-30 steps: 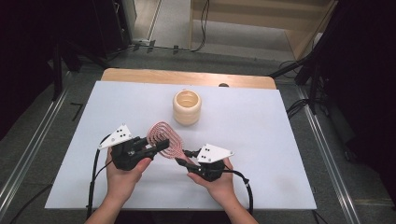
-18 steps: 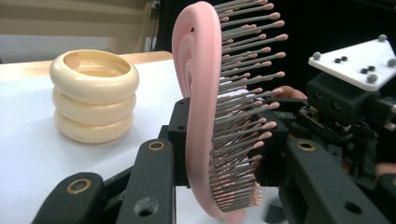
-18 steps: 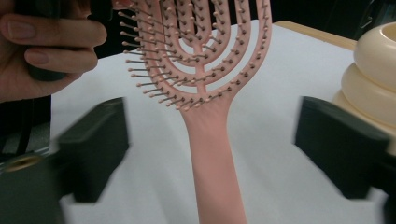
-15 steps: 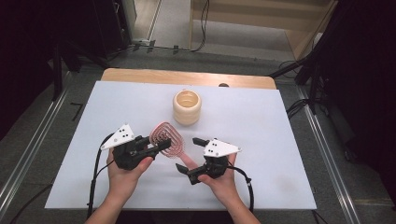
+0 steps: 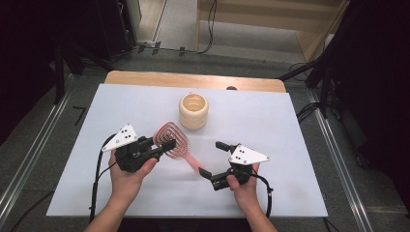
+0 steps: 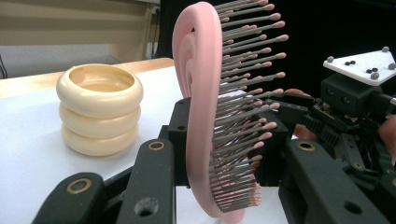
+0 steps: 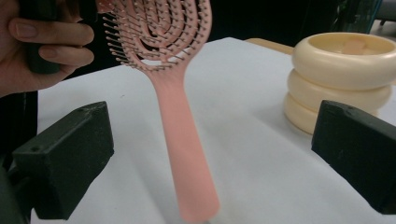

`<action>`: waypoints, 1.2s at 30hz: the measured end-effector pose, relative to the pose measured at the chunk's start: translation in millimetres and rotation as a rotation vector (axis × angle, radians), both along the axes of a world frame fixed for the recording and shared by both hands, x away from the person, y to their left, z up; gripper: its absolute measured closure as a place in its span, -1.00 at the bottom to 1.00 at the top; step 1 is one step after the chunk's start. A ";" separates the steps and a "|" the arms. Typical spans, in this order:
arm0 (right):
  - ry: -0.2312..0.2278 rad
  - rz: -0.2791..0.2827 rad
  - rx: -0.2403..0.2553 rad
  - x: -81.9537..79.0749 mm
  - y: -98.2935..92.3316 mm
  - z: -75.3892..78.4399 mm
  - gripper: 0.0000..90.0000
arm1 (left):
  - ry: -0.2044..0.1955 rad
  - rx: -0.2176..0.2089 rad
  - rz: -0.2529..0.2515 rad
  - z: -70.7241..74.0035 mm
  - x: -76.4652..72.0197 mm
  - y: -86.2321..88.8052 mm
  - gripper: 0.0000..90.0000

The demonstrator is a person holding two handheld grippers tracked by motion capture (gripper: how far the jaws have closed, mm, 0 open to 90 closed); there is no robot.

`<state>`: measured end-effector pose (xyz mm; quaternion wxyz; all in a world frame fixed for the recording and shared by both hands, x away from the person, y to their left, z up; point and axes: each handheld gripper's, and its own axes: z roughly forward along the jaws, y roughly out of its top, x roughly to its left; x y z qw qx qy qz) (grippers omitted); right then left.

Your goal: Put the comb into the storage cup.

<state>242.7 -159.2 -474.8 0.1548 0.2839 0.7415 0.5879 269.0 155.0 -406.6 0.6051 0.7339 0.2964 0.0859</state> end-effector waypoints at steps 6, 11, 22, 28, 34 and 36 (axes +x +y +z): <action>-0.009 -0.048 -0.004 -3.7 -20.1 -2.2 -1.00 | 0.001 -0.011 -0.001 3.3 3.7 3.5 0.48; -0.003 -0.081 -0.022 -7.1 -35.9 -6.3 -1.00 | -0.006 -0.013 0.002 8.1 6.4 4.0 0.48; 0.001 -0.144 -0.018 -14.7 -70.8 -10.1 -1.00 | -0.017 -0.015 0.002 14.3 11.0 3.6 0.48; -0.002 -0.172 -0.011 -19.6 -88.4 -11.3 -1.00 | -0.023 -0.011 0.005 17.5 15.4 2.5 0.48; 0.006 -0.204 -0.017 -23.6 -103.8 -15.2 -1.00 | -0.025 -0.025 0.007 21.4 19.6 2.8 0.48; 0.011 -0.211 -0.010 -24.8 -108.0 -16.4 -1.00 | -0.018 -0.038 0.003 21.6 22.2 4.0 0.48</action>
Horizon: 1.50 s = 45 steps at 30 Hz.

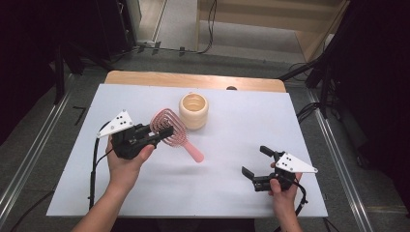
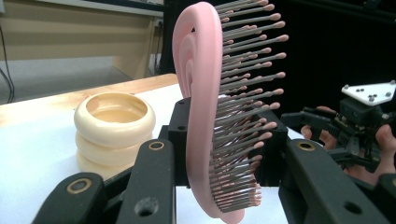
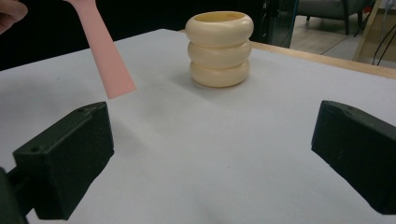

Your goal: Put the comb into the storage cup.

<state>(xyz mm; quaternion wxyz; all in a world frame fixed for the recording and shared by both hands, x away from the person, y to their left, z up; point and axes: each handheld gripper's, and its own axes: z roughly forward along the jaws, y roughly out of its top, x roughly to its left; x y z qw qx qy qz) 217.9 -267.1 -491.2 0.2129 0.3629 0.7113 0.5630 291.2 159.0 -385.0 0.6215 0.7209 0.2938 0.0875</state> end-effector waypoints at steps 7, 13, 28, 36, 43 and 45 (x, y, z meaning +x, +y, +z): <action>0.000 -0.021 -0.029 -2.6 -10.6 -3.7 -1.00 | 0.003 -0.007 0.016 2.1 5.2 2.5 0.48; 0.006 -0.036 -0.031 -4.6 -22.6 -8.2 -1.00 | 0.001 -0.008 0.022 5.3 8.7 3.6 0.48; 0.024 -0.071 -0.030 -9.3 -45.8 -15.1 -1.00 | -0.018 -0.008 0.032 16.1 21.0 1.2 0.48; 0.035 -0.083 -0.029 -8.5 -51.8 -18.5 -1.00 | -0.019 -0.003 0.034 18.9 30.7 -2.6 0.48; 0.031 -0.084 -0.033 -8.1 -52.9 -19.3 -1.00 | -0.029 -0.007 0.046 24.5 38.7 -4.4 0.48; 0.030 -0.087 -0.028 -8.0 -53.6 -19.5 -1.00 | -0.034 -0.008 0.050 25.5 40.4 -4.6 0.48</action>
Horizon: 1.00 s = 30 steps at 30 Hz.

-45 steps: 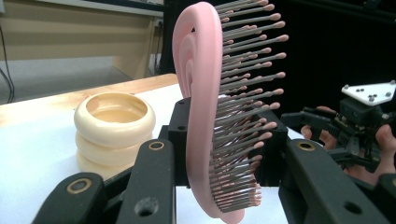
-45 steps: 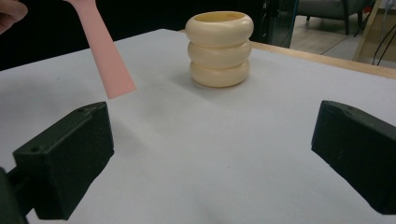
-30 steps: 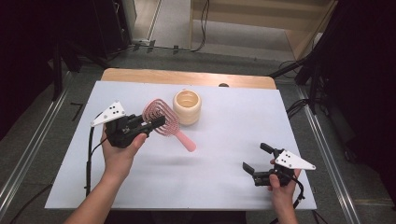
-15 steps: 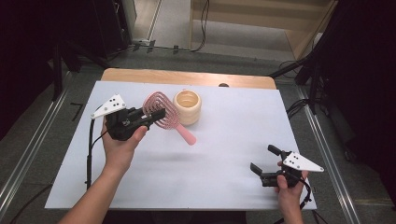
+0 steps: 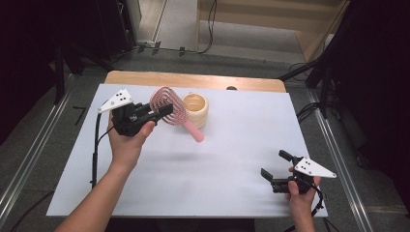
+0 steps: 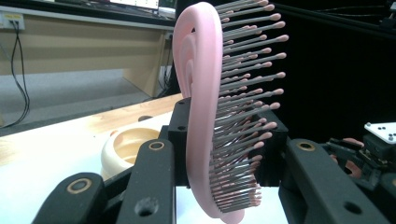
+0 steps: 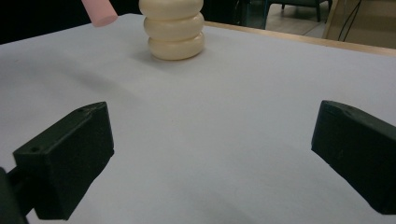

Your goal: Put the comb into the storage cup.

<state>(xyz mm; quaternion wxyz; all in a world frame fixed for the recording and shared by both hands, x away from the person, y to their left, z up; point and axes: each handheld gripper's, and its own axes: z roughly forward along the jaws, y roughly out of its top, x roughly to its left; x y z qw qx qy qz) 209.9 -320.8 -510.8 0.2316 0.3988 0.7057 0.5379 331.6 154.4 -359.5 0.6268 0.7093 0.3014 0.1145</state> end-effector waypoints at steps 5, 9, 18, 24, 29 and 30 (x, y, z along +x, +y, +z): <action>0.000 0.001 0.003 -0.4 -0.2 0.0 -1.00 | -0.002 -0.005 0.008 1.0 3.8 -0.6 0.48; 0.000 0.000 0.010 -0.4 -0.6 -0.2 -1.00 | -0.006 -0.011 0.018 3.3 7.0 -0.3 0.48; 0.002 0.002 0.011 -0.3 -0.6 -0.6 -1.00 | -0.016 -0.020 0.044 9.4 15.8 1.3 0.48; 0.003 0.011 0.017 0.2 -1.4 -1.1 -1.00 | -0.017 -0.031 0.053 9.8 21.6 1.8 0.48; 0.005 0.010 0.023 0.1 -2.1 -1.3 -1.00 | -0.018 -0.036 0.069 10.5 27.2 1.7 0.48; 0.006 0.011 0.020 0.1 -1.9 -1.3 -1.00 | -0.018 -0.040 0.069 10.7 28.4 2.0 0.48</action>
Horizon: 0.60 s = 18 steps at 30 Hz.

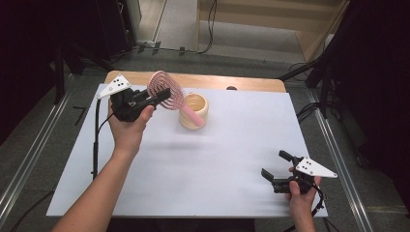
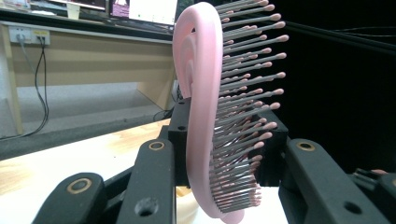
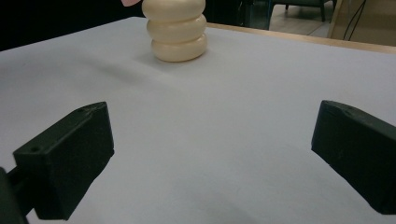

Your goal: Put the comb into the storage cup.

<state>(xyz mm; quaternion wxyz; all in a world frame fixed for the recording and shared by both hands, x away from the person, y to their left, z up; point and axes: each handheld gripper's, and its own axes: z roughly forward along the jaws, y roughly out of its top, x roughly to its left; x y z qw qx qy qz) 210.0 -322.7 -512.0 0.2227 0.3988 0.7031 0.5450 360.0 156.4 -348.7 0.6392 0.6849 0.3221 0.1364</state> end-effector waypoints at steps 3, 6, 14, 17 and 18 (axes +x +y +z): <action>0.000 0.005 -0.002 0.3 0.2 -0.1 -1.00 | -0.001 -0.005 0.011 1.4 2.4 0.9 0.48; 0.001 0.003 -0.001 0.4 -0.4 -0.2 -1.00 | 0.000 -0.018 0.022 2.3 4.8 1.3 0.48; 0.000 0.005 -0.002 0.4 -0.2 -0.5 -1.00 | -0.005 -0.018 0.032 4.8 11.1 -1.1 0.48; 0.001 0.006 -0.003 0.6 0.0 -0.6 -1.00 | -0.010 -0.018 0.033 6.1 12.4 -2.6 0.48; 0.001 0.006 -0.002 0.7 0.0 -0.7 -1.00 | -0.011 -0.017 0.034 6.5 12.9 -2.8 0.48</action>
